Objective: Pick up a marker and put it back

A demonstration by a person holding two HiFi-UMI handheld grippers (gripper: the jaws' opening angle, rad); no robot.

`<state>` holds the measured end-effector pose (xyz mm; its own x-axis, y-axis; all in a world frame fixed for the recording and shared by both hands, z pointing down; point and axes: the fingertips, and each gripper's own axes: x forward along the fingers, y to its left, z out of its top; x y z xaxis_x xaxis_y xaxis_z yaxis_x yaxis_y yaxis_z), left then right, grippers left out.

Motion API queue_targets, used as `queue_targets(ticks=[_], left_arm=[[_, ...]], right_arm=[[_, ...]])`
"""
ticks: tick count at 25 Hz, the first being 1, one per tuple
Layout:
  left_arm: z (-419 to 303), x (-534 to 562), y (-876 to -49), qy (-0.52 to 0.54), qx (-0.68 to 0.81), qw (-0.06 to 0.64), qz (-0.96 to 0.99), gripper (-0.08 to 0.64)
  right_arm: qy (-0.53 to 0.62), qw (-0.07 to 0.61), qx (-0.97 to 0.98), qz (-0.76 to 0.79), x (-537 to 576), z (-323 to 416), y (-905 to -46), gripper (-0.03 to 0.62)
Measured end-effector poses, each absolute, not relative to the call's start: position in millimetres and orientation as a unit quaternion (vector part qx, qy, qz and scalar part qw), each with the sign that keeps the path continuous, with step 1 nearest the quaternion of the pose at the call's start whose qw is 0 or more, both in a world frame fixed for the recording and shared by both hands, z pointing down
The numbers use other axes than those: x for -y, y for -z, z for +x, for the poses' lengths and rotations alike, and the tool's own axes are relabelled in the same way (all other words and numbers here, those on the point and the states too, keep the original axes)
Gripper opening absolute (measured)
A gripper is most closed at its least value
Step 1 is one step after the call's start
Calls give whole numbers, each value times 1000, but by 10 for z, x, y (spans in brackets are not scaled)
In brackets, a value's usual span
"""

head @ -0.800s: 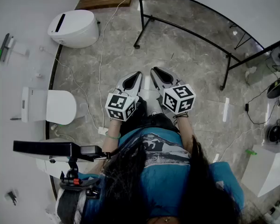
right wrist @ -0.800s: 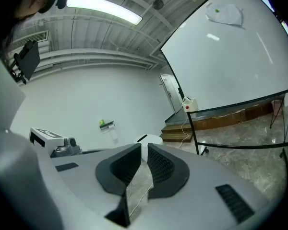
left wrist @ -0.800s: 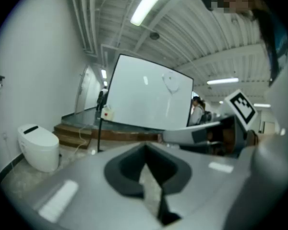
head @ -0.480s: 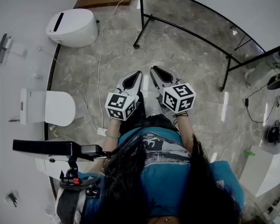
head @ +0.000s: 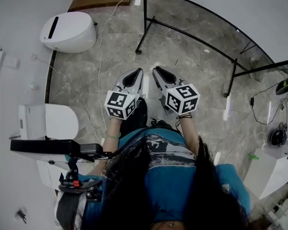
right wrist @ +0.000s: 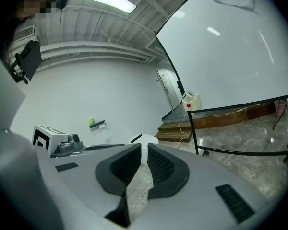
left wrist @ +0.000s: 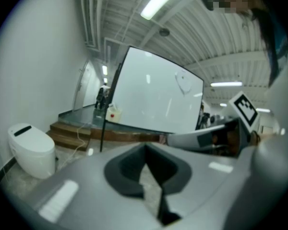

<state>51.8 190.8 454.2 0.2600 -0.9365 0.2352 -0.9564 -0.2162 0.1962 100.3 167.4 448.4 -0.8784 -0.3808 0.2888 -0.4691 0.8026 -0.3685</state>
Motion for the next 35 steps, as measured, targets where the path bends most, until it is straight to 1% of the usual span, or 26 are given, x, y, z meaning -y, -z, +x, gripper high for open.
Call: queue_targets(ticks=[6,13,17,24,29,35], left_arm=[[-140,-1297,-4443,-29,590,145,794,3],[-723,-755,-4345,-34,576,134,805,3],[-1025,-564,-4357,-28,577,141,804,3],[-1135,-274,-4553,-27,558,165,813,3],[-1106,-126,-4577,-25,553,166,816,3],[-1249,52,-4545,-27,564,157,811,3]], right_arm=[[-216,99,940,243,-1095,337,-4427,46],[-216,90,937,261,-567,-218,-4357,46],[-216,97,934,268,-400,-456,-4377,46],[-225,114,925,285,-107,-571,-4515,46],[-226,115,923,289,83,-559,-4556,46],[-221,107,928,282,321,-689,-4522,46]])
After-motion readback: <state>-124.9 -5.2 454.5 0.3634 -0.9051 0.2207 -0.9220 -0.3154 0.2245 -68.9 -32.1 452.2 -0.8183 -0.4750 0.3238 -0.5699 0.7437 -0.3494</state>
